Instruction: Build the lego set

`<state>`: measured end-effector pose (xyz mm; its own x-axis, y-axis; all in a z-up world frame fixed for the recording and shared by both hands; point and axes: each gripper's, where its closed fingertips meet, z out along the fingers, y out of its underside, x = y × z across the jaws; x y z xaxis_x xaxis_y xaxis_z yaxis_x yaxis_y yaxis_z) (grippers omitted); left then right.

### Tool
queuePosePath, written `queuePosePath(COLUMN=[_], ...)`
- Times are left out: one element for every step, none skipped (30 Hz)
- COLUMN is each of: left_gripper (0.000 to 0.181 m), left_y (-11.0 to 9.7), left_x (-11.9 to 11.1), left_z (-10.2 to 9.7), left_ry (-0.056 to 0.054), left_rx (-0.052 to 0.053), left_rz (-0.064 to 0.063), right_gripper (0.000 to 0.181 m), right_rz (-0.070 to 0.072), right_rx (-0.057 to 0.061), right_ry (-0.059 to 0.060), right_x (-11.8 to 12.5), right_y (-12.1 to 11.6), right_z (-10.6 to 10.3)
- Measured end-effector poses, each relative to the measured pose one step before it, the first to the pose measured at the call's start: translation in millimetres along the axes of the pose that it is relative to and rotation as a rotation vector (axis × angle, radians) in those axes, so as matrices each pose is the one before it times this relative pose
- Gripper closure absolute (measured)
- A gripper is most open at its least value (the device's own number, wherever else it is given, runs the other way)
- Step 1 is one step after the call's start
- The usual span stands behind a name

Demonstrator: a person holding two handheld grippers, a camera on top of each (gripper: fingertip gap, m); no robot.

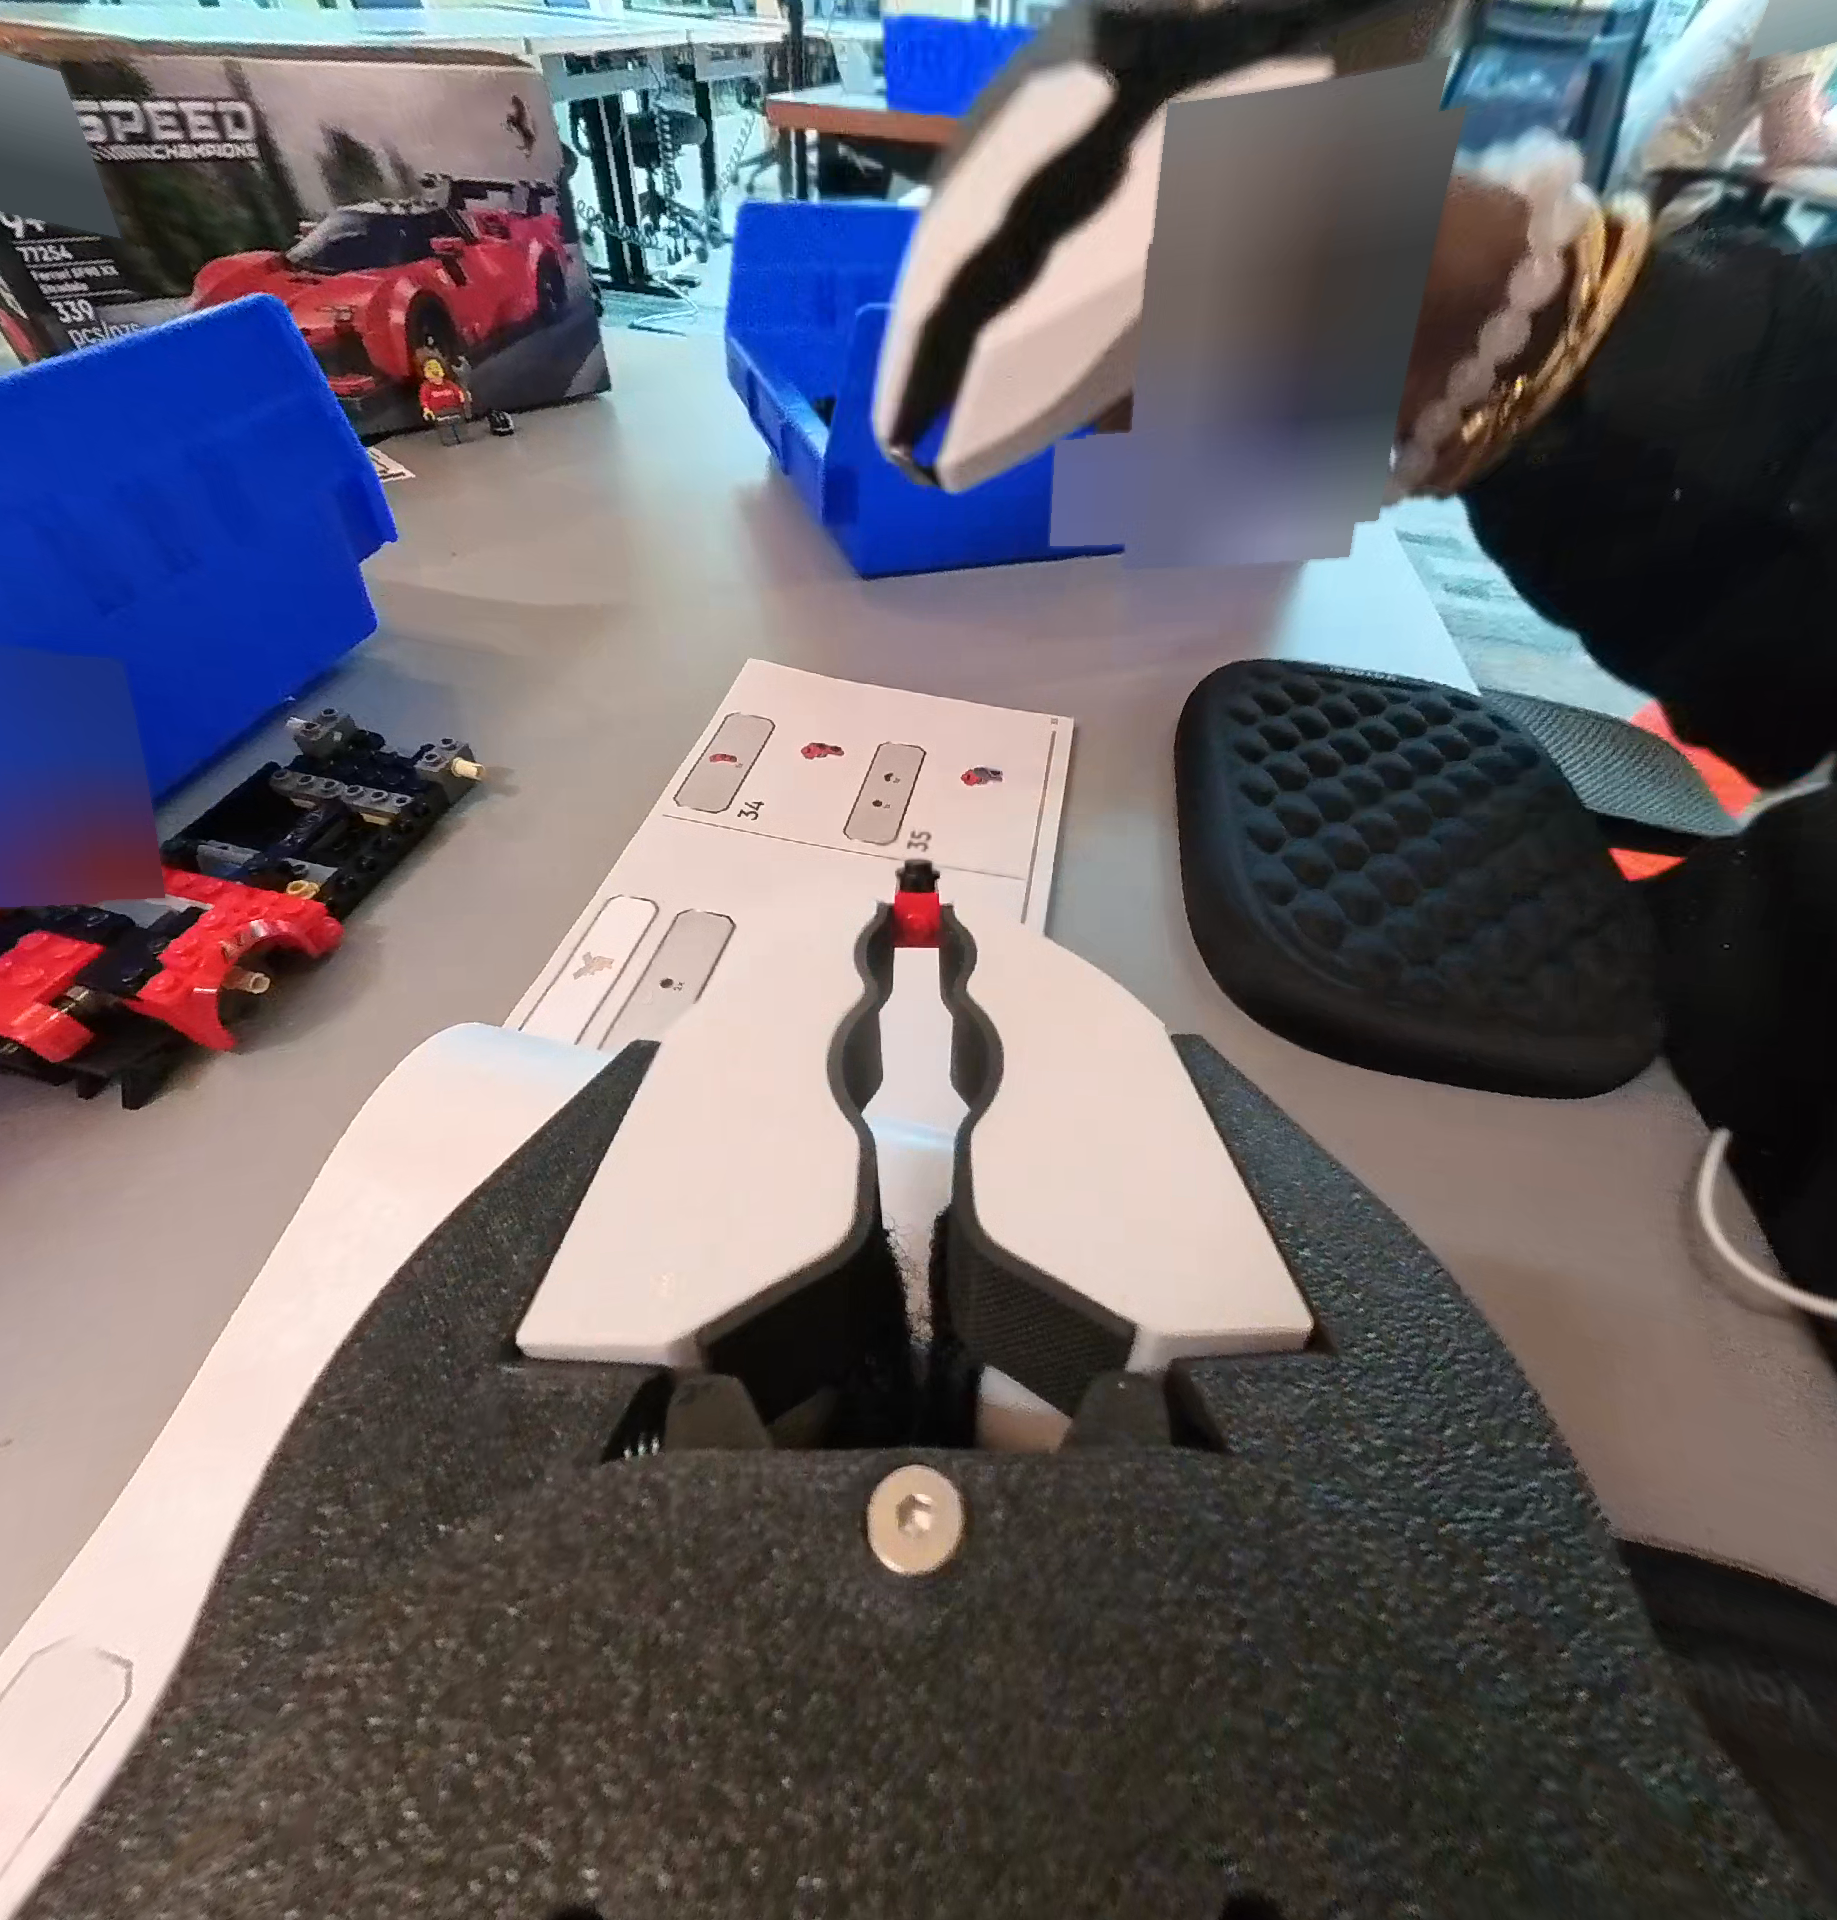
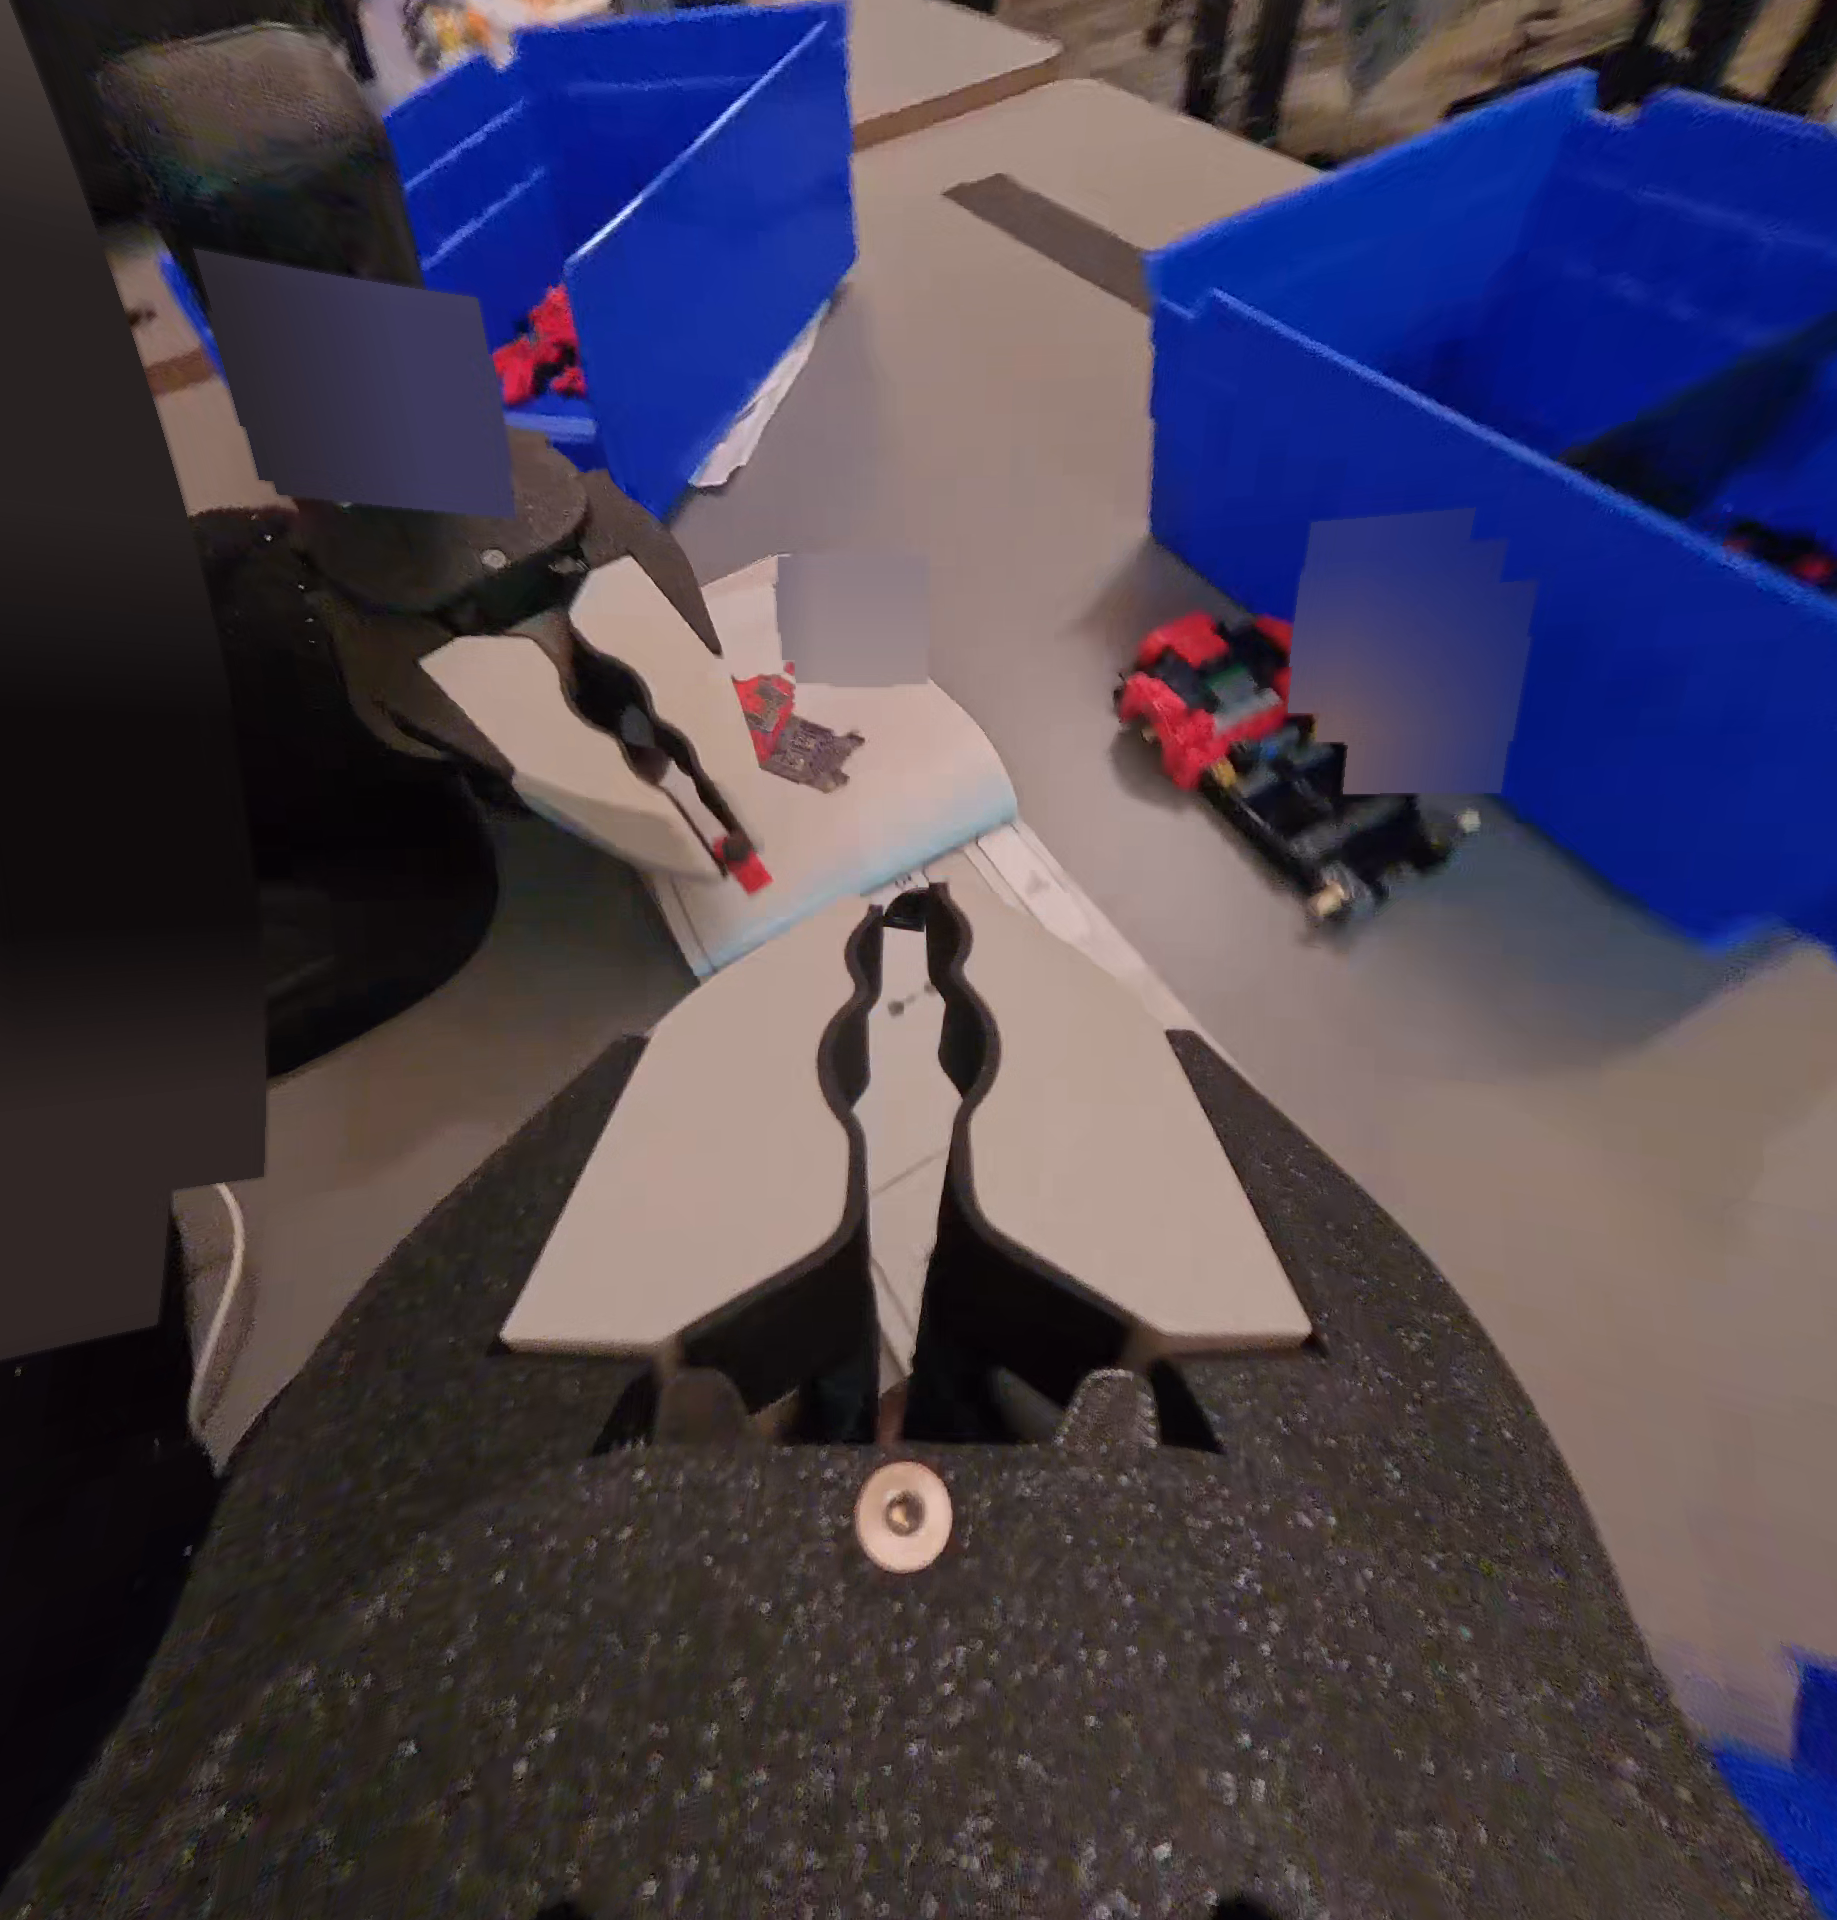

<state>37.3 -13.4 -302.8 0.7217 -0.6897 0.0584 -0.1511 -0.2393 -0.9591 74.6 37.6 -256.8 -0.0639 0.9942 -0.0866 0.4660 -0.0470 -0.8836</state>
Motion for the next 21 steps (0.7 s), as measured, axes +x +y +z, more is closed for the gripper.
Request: queuePosePath(left_gripper=[0.174, 0.174, 0.174, 0.174, 0.174, 0.174, 0.174, 0.174, 0.174, 0.174, 0.174, 0.174, 0.174, 0.174, 0.174, 0.174, 0.174, 0.174, 0.174, 0.174, 0.174], left_y=[-0.72, -0.15, 0.39, 0.73, -0.05, -1.30, -2.19, -2.83, -3.44, -3.83, -4.05, -4.09, -3.71, -3.32, -2.45, -1.29, -0.04, 1.08, 1.77, 2.17, 2.18], left_x=[-0.38, -0.41, -0.34, -0.06, 0.32, 0.74, 0.77, 0.46, 0.34, 0.63, 1.08, 1.24, 1.37, 1.38, 1.14, 0.98, 0.09, -1.14, -1.84, -1.67, -1.23], left_z=[-0.53, -0.15, 0.39, 0.77, 0.75, 0.31, 0.04, -0.26, -0.11, 0.22, 0.81, 1.86, 2.72, 3.56, 4.28, 4.60, 4.54, 3.89, 3.40, 2.78, 2.25], left_ry=[0.0029, 0.0037, 0.0033, 0.0019, 0.0014, 0.0008, -0.0027, -0.0059, -0.0054, -0.0017, 0.0027, 0.0052, 0.0066, 0.0073, 0.0074, 0.0083, 0.0061, 0.0014, -0.0001, 0.0032, 0.0063], left_rx=[0.0062, 0.0007, -0.0065, -0.0131, -0.0145, -0.0118, -0.0100, -0.0091, -0.0063, -0.0022, 0.0015, 0.0040, 0.0057, 0.0065, 0.0062, 0.0042, 0.0021, 0.0017, 0.0027, 0.0040, 0.0060], left_rz=[-0.0075, -0.0084, -0.0076, -0.0056, -0.0036, 0.0006, 0.0066, 0.0095, 0.0069, 0.0011, -0.0045, -0.0082, -0.0089, -0.0064, -0.0043, -0.0041, -0.0046, -0.0065, -0.0097, -0.0130, -0.0143], right_gripper=[0.173, 0.174, 0.174, 0.174, 0.174, 0.174, 0.174, 0.173, 0.174, 0.173, 0.174, 0.173, 0.174, 0.174, 0.174, 0.174, 0.174, 0.174, 0.174, 0.174, 0.174], right_rz=[0.0343, 0.0225, 0.0134, 0.0071, 0.0011, -0.0043, -0.0047, 0.0024, 0.0130, 0.0197, 0.0217, 0.0201, 0.0189, 0.0185, 0.0140, 0.0115, 0.0140, 0.0132, 0.0104, 0.0093, 0.0090], right_rx=[0.0257, 0.0171, 0.0137, 0.0101, 0.0052, 0.0039, 0.0079, 0.0134, 0.0184, 0.0255, 0.0317, 0.0283, 0.0219, 0.0149, 0.0074, 0.0032, -0.0012, -0.0049, -0.0047, -0.0048, -0.0036], right_ry=[0.0145, 0.0030, 0.0062, 0.0027, -0.0018, 0.0056, 0.0103, 0.0046, 0.0013, 0.0004, -0.0021, -0.0057, -0.0039, -0.0009, -0.0002, -0.0024, -0.0038, -0.0026, -0.0003, -0.0030, -0.0067], right_x=[1.17, -0.24, 0.00, -0.83, -1.25, 0.31, 1.83, 2.13, 2.52, 2.84, 2.33, 1.63, 1.65, 1.82, 2.00, 1.70, 1.72, 1.84, 2.05, 1.49, 0.76], right_y=[7.08, 6.24, 5.47, 4.68, 4.57, 4.02, 2.92, 1.70, 0.71, -0.70, -1.63, -1.45, -0.51, 0.66, 1.98, 2.69, 3.23, 3.53, 3.12, 2.71, 1.91], right_z=[-6.86, -5.79, -4.77, -3.67, -2.87, -2.97, -3.51, -4.10, -4.75, -4.96, -4.98, -4.56, -3.93, -3.12, -2.34, -1.59, -1.08, -0.67, -0.54, -0.34, -0.01])
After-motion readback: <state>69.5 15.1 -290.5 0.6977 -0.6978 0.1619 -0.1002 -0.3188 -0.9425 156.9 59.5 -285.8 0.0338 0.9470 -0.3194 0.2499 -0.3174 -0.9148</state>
